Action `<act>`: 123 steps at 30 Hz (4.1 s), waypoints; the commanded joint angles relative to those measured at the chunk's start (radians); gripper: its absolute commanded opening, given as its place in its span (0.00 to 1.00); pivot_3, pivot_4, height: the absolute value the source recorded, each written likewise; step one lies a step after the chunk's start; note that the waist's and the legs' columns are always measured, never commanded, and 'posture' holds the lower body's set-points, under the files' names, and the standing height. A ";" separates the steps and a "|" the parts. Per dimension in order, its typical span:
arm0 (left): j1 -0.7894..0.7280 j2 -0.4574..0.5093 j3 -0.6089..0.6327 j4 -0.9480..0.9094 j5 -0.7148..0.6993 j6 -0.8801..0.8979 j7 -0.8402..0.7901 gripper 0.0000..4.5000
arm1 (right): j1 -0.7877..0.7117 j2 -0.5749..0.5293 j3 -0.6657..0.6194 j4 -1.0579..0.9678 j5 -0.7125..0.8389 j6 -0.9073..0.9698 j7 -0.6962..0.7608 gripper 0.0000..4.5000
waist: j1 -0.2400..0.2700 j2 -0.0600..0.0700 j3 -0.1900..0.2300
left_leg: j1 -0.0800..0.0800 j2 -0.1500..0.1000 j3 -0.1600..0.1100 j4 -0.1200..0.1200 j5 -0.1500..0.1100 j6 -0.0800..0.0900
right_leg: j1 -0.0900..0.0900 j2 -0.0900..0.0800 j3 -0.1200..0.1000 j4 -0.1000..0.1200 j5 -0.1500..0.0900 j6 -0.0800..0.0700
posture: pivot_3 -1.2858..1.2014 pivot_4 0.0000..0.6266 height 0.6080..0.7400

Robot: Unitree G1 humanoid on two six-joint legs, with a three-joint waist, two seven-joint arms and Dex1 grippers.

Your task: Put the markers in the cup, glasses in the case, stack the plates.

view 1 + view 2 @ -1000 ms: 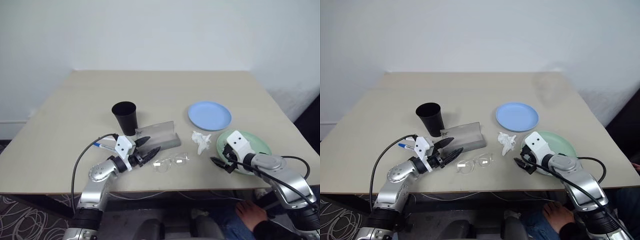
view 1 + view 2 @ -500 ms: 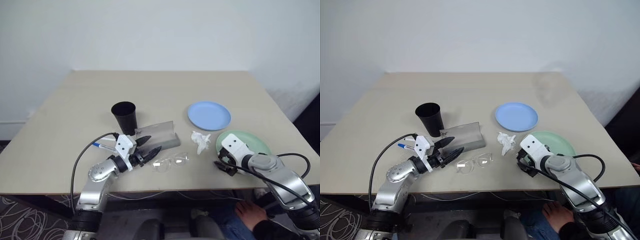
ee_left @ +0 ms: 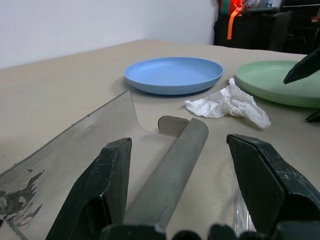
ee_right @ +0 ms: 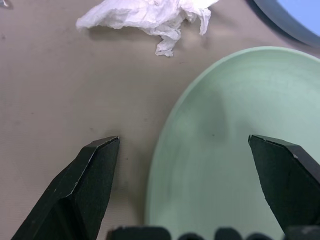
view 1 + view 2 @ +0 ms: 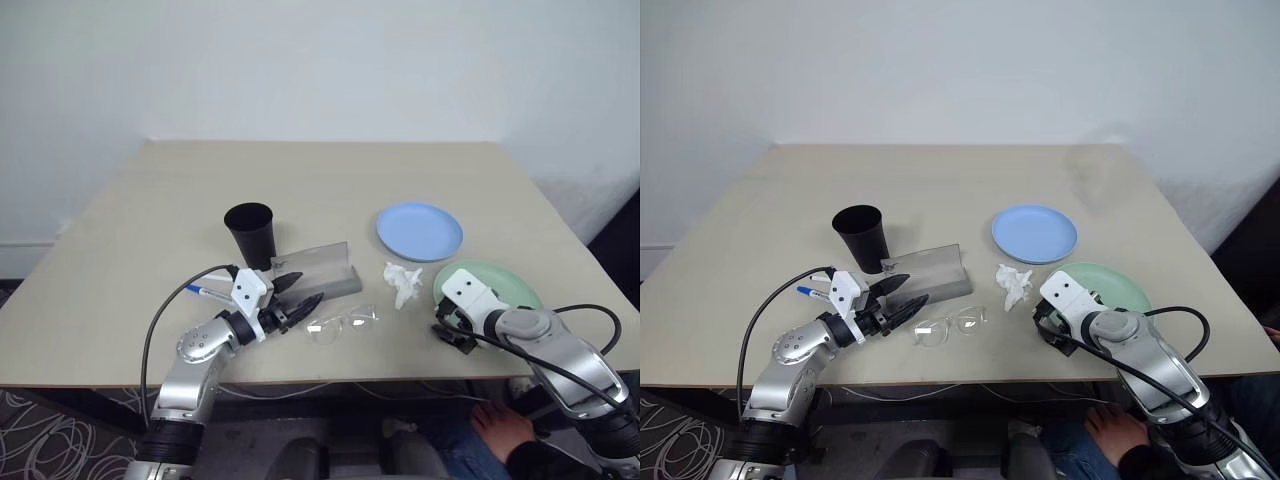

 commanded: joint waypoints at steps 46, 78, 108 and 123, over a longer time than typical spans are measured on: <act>-0.033 0.008 0.005 -0.018 0.007 -0.020 0.008 0.71 | -0.120 0.016 -0.014 0.318 -0.266 -0.371 -0.215 0.00 | -0.001 -0.002 -0.001 | -0.002 0.000 0.000 0.001 0.000 0.001 | -0.001 0.001 -0.001 0.000 0.000 0.000 | 0.52 0.00 0.85; 0.006 0.035 0.027 -0.077 -0.002 -0.006 0.036 0.71 | -0.772 0.275 0.044 1.587 -0.324 -1.474 0.192 0.73 | -0.005 0.001 -0.001 | 0.002 0.000 0.001 0.000 0.000 0.002 | 0.001 0.002 0.003 0.003 0.002 0.000 | 0.52 0.00 0.85; -0.036 0.031 0.011 -0.042 0.001 -0.009 0.015 0.71 | -0.434 0.239 -0.177 0.702 0.131 -0.229 0.416 0.98 | -0.003 0.003 -0.001 | 0.004 -0.001 0.002 0.005 0.000 0.002 | -0.002 0.001 0.007 0.014 0.000 0.000 | 0.52 0.00 0.85; -0.026 0.032 0.017 -0.058 0.001 -0.008 0.029 0.71 | -0.449 0.280 -0.046 0.864 0.014 -0.430 0.353 0.52 | -0.004 0.003 -0.001 | 0.004 -0.001 0.002 0.005 0.000 0.002 | -0.002 0.002 0.008 0.014 0.000 0.000 | 0.52 0.00 0.85</act>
